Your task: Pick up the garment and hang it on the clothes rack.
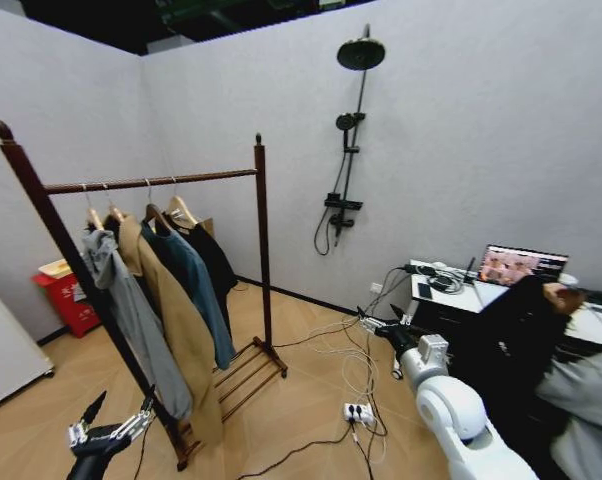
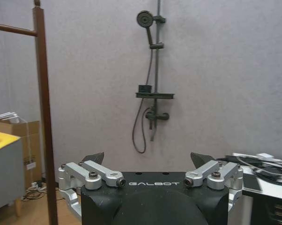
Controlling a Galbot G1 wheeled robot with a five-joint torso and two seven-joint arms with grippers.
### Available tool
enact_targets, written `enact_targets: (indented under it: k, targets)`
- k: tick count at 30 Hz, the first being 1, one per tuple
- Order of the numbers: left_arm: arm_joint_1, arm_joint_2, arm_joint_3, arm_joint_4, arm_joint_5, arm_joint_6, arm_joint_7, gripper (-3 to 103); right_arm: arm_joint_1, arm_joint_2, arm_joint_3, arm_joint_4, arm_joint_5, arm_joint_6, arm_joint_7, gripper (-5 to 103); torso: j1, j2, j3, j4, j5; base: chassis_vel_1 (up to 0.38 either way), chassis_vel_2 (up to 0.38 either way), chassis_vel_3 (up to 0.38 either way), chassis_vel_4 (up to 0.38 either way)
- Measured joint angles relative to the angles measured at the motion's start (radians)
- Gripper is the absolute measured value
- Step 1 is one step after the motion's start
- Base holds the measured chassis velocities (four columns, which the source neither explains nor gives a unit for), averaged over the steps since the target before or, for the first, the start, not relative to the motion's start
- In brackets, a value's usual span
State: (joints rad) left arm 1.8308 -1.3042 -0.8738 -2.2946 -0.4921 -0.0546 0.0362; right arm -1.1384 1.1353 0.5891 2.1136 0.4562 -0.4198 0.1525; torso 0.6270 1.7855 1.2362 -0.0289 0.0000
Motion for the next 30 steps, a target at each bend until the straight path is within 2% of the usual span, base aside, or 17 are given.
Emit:
enact_targets:
  k: [21, 25, 30]
  targets:
    - [0.0, 0.0, 0.0, 0.0, 0.0, 0.0, 0.0, 100, -0.003, 0.016, -0.008, -0.001, 0.001, 0.001, -0.003, 100, 0.0, 0.0, 0.0, 0.0003, -0.0003, -0.012, -0.239, -0.243, -0.006]
    - [0.0, 0.0, 0.0, 0.0, 0.0, 0.0, 0.001, 100, -0.005, 0.023, -0.013, -0.002, 0.0, 0.002, -0.004, 100, 0.0, 0.0, 0.0, -0.0005, 0.0001, 0.013, -0.227, -0.257, -0.001]
    - [0.0, 0.0, 0.0, 0.0, 0.0, 0.0, 0.0, 100, -0.005, 0.028, -0.02, -0.004, -0.001, 0.003, -0.006, 100, 0.0, 0.0, 0.0, 0.0002, 0.0, 0.076, -0.166, -0.163, 0.077]
